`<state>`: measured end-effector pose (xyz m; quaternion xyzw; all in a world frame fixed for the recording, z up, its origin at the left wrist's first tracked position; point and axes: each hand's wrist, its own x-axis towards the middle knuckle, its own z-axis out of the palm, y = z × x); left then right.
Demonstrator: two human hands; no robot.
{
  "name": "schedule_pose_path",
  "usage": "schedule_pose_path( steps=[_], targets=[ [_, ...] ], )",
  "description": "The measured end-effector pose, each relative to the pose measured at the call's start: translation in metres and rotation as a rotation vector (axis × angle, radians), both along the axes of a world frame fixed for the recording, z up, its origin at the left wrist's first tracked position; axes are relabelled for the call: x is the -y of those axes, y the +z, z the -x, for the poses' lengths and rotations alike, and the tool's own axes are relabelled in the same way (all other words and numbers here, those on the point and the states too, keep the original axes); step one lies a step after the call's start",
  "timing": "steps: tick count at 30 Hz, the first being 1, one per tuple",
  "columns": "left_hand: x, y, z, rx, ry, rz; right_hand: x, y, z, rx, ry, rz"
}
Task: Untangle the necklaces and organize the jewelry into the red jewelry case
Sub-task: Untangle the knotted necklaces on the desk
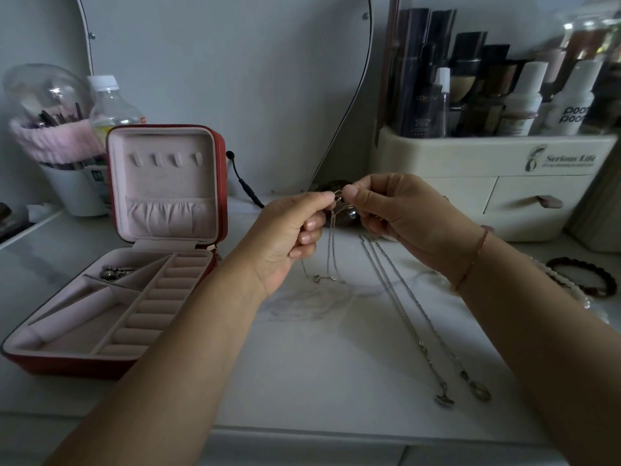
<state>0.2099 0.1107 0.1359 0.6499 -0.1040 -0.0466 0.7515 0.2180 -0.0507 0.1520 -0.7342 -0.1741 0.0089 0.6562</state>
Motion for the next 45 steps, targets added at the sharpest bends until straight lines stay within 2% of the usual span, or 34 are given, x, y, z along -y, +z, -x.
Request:
schedule_pose_path(
  steps=[9,20,27,32,41,45],
  targets=[
    [-0.003,-0.005,-0.003,0.022,-0.052,0.002,0.002,0.002,0.001,-0.067,0.022,-0.077],
    [-0.002,-0.006,-0.007,0.091,0.063,0.072,0.001,0.001,0.0,-0.092,0.139,-0.185],
    [0.0,-0.003,-0.006,0.065,0.071,0.126,0.0,0.0,-0.001,-0.02,0.005,-0.01],
    [-0.002,-0.002,-0.004,-0.016,0.012,0.042,0.003,0.0,-0.002,0.024,-0.066,-0.049],
    [-0.012,-0.005,-0.004,-0.059,0.025,-0.236,0.013,0.005,-0.005,0.07,-0.031,-0.33],
    [-0.01,-0.007,-0.006,-0.14,0.032,-0.22,0.011,0.003,-0.005,0.072,-0.024,-0.339]
  ],
)
